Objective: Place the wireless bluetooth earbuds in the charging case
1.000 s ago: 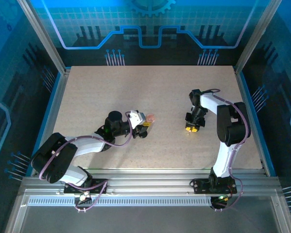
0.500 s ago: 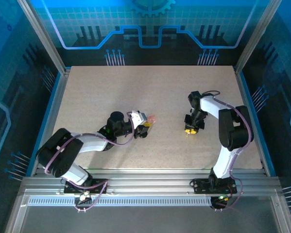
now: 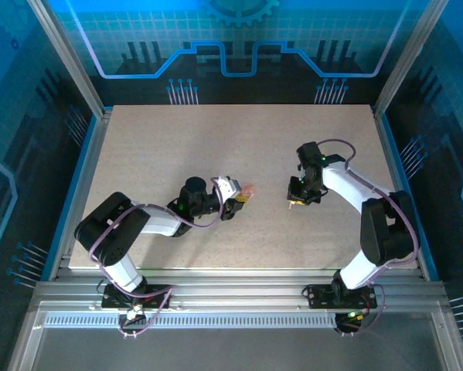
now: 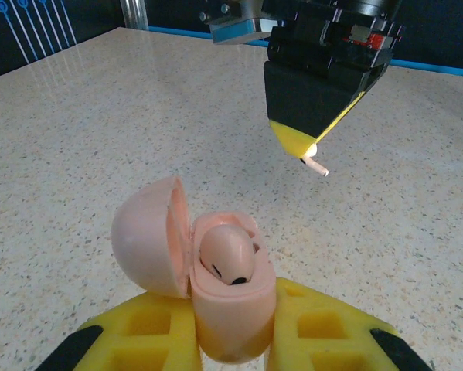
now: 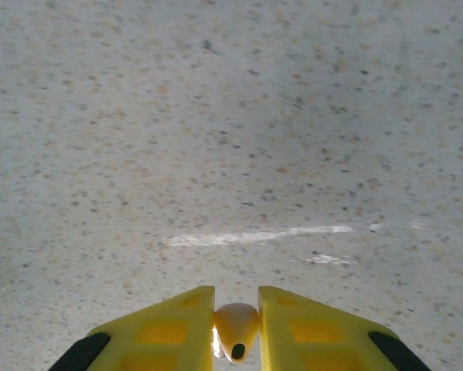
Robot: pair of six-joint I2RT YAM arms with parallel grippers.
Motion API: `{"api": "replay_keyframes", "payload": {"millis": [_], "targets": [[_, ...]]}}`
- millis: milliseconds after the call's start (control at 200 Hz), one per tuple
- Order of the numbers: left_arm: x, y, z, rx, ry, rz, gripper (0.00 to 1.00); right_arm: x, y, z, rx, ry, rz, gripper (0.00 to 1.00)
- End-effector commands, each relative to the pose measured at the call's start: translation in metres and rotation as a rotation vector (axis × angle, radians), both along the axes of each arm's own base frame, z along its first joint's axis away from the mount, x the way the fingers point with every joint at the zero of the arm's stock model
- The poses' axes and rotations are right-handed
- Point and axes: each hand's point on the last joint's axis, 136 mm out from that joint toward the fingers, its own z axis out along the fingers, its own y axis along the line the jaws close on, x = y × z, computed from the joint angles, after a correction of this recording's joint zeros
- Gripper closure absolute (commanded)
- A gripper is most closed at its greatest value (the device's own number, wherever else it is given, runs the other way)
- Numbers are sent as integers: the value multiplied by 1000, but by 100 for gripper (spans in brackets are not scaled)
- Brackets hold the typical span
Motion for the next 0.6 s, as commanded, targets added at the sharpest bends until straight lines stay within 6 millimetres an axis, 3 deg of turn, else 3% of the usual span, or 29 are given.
{"api": "replay_keyframes", "payload": {"millis": [0, 595], "targets": [[5, -11, 10, -34, -32, -13, 87, 5, 17, 16, 66, -87, 11, 80], [15, -26, 7, -67, -4, -21, 87, 9, 79, 76, 196, -460, 181, 79]]}}
